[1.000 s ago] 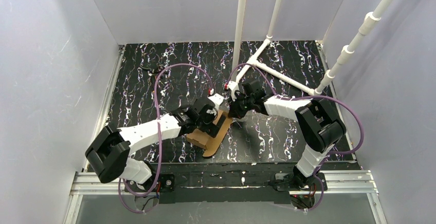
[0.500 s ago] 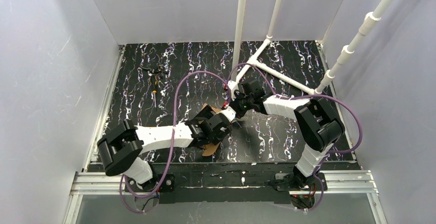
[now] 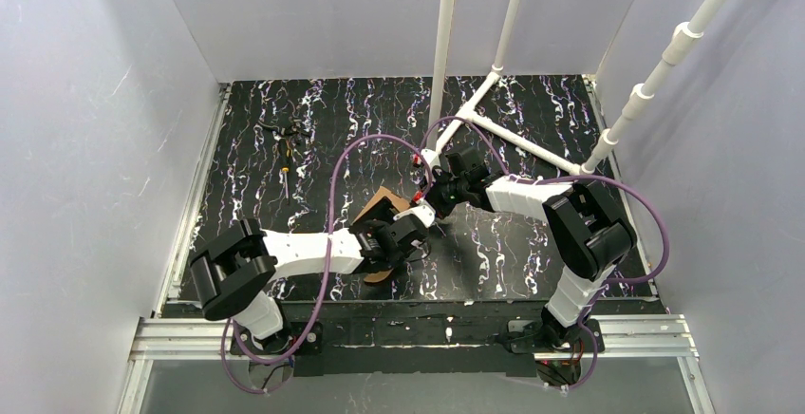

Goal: Fold the paper box

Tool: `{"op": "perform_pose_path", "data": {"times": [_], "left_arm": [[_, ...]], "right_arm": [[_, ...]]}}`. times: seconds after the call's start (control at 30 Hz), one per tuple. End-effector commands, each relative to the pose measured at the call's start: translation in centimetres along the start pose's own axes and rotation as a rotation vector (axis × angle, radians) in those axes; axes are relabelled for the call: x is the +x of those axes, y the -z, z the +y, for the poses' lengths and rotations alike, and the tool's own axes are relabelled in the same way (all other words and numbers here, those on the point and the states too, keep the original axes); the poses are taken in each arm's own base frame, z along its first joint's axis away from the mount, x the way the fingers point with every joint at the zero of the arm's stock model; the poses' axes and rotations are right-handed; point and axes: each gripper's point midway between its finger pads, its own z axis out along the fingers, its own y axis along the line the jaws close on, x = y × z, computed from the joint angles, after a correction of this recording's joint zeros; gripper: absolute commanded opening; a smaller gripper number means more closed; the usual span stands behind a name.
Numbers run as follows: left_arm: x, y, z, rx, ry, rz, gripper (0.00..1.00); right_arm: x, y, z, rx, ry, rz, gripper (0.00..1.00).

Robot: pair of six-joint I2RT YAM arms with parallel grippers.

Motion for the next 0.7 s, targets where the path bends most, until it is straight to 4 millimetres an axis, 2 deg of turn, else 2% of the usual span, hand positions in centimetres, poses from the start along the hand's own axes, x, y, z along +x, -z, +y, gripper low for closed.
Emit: {"op": "perform_pose_path", "data": {"times": [0.0, 0.1, 0.27, 0.4, 0.53, 0.67], "left_arm": [[-0.4, 0.1, 0.8, -0.044, -0.005, 0.004, 0.84], [-0.2, -0.1, 0.5, -0.033, -0.013, 0.014, 0.75], [0.0, -0.2, 0.4, -0.03, -0.002, 0.02, 0.7], [-1.0, 1.1, 0.0, 0.043, 0.062, -0.014, 0.89], [-2.1, 2.8, -0.1, 0.141, 0.13, -0.064, 0.95], [-1.9, 3.4, 0.5, 0.167, 0.154, -0.068, 0.98]], "right_arm": [[-1.3, -0.2, -0.2, 0.004, 0.011, -0.022, 0.01], [-1.3, -0.2, -0.2, 0.004, 0.01, -0.022, 0.01], [-1.4, -0.2, -0.3, 0.008, 0.008, -0.023, 0.01], [-1.4, -0.2, -0.4, 0.009, 0.007, -0.022, 0.01], [-1.3, -0.3, -0.4, 0.007, 0.005, -0.021, 0.01], [-1.3, -0.3, -0.4, 0.006, 0.004, -0.02, 0.01]]}}
